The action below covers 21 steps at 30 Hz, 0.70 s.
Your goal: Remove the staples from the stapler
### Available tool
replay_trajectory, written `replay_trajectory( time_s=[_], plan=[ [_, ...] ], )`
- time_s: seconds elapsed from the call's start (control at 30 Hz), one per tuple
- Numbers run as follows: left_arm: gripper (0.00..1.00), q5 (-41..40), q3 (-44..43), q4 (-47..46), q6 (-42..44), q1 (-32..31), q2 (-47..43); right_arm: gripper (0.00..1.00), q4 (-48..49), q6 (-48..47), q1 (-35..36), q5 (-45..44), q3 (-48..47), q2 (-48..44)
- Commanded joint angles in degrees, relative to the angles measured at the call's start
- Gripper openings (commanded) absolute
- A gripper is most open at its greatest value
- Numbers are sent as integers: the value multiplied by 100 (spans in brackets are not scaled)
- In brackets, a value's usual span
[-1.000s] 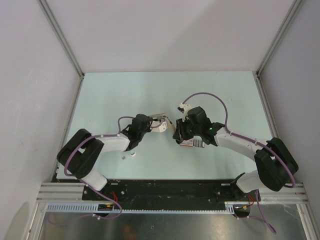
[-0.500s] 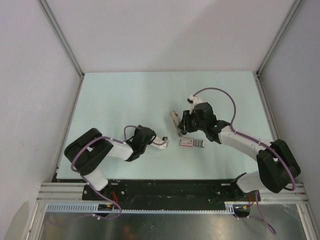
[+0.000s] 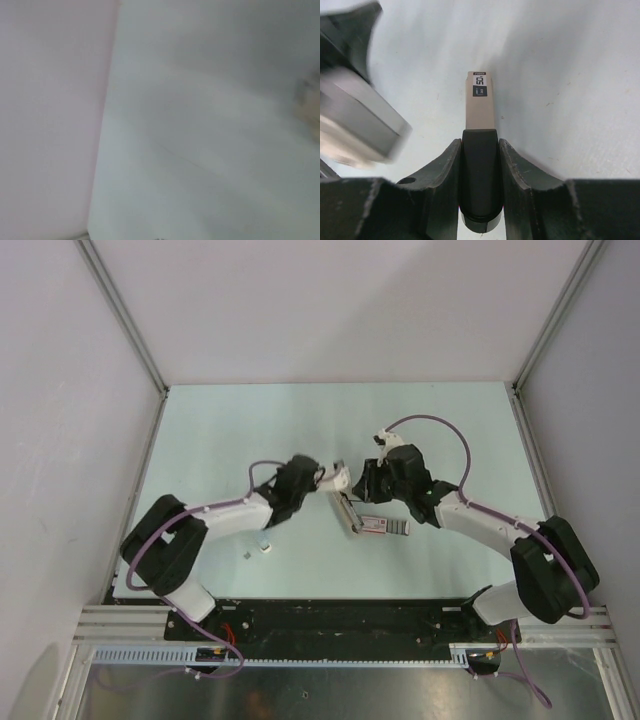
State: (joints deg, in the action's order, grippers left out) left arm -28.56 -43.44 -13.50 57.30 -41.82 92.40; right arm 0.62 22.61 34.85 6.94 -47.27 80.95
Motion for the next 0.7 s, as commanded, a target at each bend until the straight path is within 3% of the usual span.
replay_trajectory(
  time_s=[0.0, 0.13, 0.3, 0.43, 0.67],
  plan=[
    [6, 1247, -1567, 2544, -2611, 547, -459, 0, 921, 364, 162, -28, -224, 47],
    [29, 3411, -2506, 4130, -3946, 1174, -485, 0, 1137, 530, 551, -780, -361, 103],
    [50, 5255, -2429, 4529, -4742, 1602, -681, 0, 1267, 948, 922, -1890, -629, 244],
    [60, 6172, -2229, 4569, -5106, 1786, -680, 0, 1339, 1249, 1009, -2405, -825, 303],
    [65, 7469, -2049, 4563, -5283, 1980, -302, 0, 1323, 1514, 1279, -3128, -1171, 404]
  ],
)
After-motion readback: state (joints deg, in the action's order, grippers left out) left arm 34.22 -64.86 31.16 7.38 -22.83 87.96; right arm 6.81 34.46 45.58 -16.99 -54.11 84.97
